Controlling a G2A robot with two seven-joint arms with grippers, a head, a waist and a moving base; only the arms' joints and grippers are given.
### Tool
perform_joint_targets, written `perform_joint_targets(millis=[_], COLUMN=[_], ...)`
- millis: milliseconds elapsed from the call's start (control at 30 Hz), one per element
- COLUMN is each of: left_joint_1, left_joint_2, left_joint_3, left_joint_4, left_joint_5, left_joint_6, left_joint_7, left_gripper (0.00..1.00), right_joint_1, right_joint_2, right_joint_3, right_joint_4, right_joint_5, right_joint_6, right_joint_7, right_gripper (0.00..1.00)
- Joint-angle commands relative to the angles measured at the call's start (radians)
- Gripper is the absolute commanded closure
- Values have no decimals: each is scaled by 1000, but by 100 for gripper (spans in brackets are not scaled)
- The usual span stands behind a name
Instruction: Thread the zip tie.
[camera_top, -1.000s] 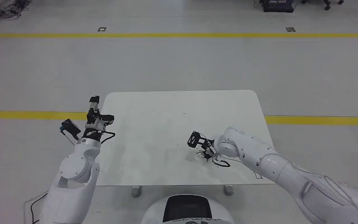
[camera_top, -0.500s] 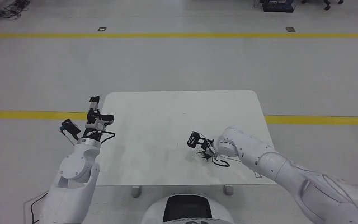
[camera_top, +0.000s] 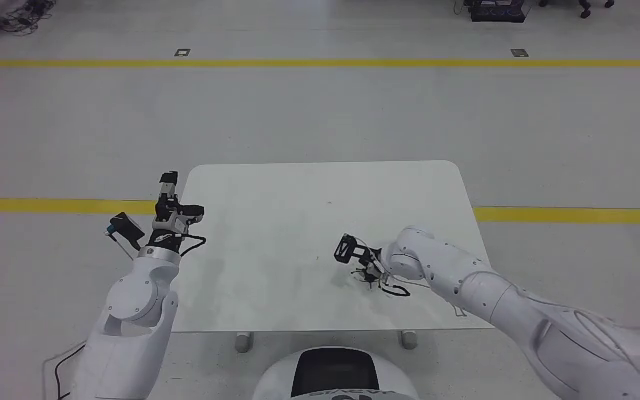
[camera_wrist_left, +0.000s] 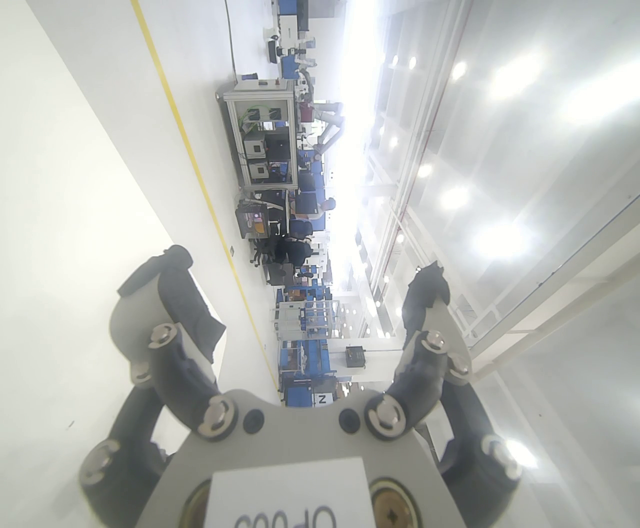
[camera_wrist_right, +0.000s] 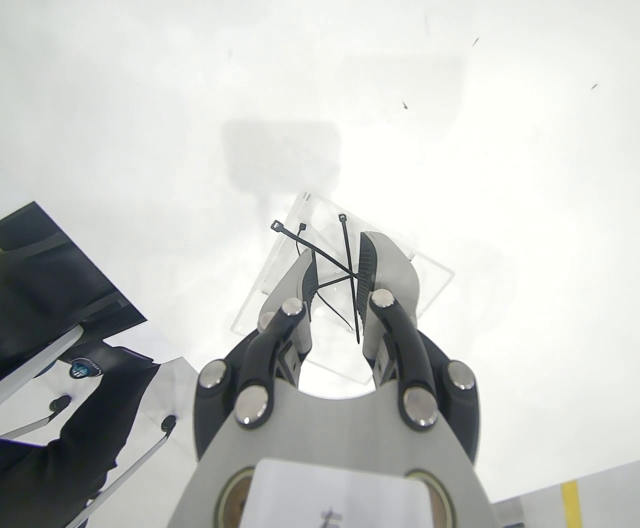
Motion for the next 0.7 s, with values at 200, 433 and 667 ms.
perform_joint_targets(millis=[200, 433, 667], left_joint_1=[0, 0, 0], left_joint_2=[0, 0, 0], left_joint_3=[0, 0, 0], left_joint_4=[0, 0, 0], left_joint_5=[0, 0, 0], left_joint_6=[0, 0, 0], left_joint_7=[0, 0, 0], left_gripper=[0, 0, 0], right_joint_1=[-5, -7, -8], right_joint_2=[-10, -20, -24], right_joint_3=[5, 6, 19], right_joint_4=[7, 19, 26], right_joint_5=[-18, -23, -37], right_joint_6=[0, 0, 0], right_joint_7=[-4, 1, -2], right_gripper=[82, 82, 100])
